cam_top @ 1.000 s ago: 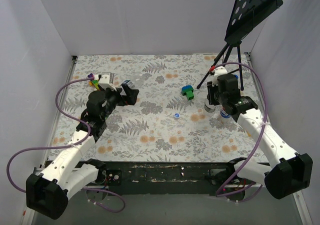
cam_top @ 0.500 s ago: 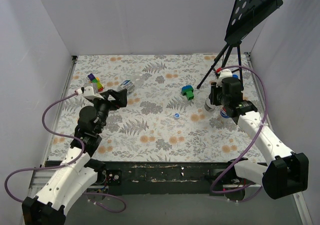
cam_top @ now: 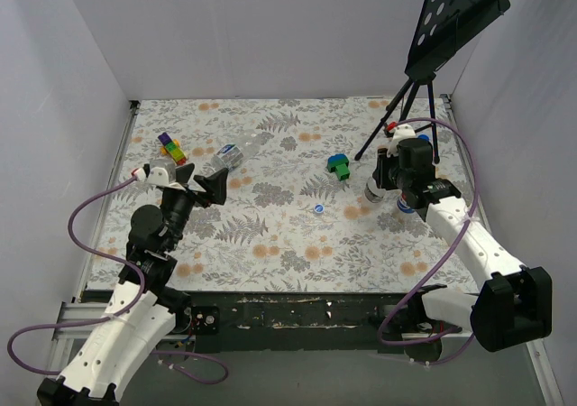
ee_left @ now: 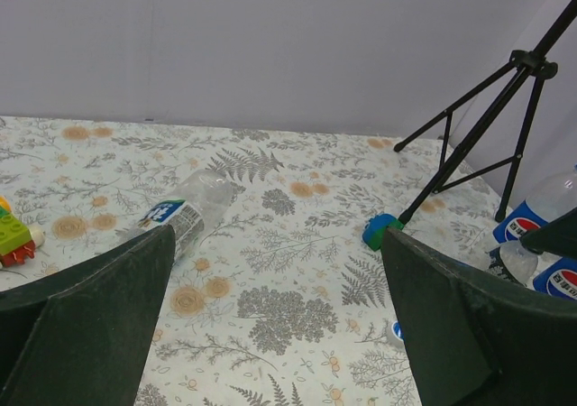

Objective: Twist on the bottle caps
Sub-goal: Place the plastic bottle at the center of the board.

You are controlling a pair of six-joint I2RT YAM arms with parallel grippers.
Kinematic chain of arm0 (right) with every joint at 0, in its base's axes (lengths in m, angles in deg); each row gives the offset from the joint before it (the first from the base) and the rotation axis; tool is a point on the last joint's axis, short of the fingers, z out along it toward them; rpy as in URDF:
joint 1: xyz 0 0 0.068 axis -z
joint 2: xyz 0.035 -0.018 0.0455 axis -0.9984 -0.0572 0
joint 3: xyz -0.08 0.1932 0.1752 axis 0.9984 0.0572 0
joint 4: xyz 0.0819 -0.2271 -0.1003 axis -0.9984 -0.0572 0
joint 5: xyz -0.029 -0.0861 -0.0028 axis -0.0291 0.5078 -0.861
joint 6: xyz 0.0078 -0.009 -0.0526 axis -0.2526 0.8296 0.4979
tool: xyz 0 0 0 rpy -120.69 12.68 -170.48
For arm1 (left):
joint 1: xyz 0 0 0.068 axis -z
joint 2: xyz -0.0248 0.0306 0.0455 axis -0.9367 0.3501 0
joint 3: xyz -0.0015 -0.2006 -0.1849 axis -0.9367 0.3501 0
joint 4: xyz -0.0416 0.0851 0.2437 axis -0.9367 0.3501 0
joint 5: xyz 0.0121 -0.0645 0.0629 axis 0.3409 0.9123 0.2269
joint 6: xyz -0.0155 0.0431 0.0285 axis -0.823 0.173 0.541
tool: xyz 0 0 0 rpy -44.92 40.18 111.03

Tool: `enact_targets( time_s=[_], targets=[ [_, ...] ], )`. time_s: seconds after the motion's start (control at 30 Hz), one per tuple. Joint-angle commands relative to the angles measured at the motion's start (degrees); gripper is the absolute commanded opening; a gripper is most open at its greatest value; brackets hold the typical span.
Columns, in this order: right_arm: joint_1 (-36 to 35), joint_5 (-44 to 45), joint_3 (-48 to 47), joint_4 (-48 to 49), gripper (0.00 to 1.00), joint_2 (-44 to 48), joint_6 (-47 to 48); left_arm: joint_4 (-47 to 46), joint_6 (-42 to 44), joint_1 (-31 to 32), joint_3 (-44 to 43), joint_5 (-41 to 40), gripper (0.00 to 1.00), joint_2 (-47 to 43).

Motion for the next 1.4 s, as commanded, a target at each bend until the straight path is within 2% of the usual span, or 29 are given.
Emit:
enact_targets(
  time_s=[0.0, 0.2, 0.93, 1.13, 1.37],
  targets=[
    [0.19, -0.88, 0.34, 1.74, 0.18, -0.80, 0.36, 2.18, 1.62, -0.01, -0.05, 1.26, 0.98, 1.68],
    [0.19, -0.97, 0.43, 1.57, 0.33, -0.63, 0.28, 3.15, 1.36, -0.01, -0.76, 1.26, 0.98, 3.09],
    [0.19, -2.11, -1.94, 0.34, 0.71, 1.39, -0.08, 0.69, 2.41, -0.01, 0.73, 3.81, 0.98, 3.27],
    [0.19, -5.27, -4.66, -0.54, 0.76, 2.88, 0.36, 2.62, 3.47, -0.01, -0.05, 4.16, 0.98, 5.20],
    [0.19, -13.70, -8.27, -0.81, 0.80, 5.08, 1.24, 5.17, 6.80, -0.01, -1.11, 3.03, 0.98, 7.22]
  ],
)
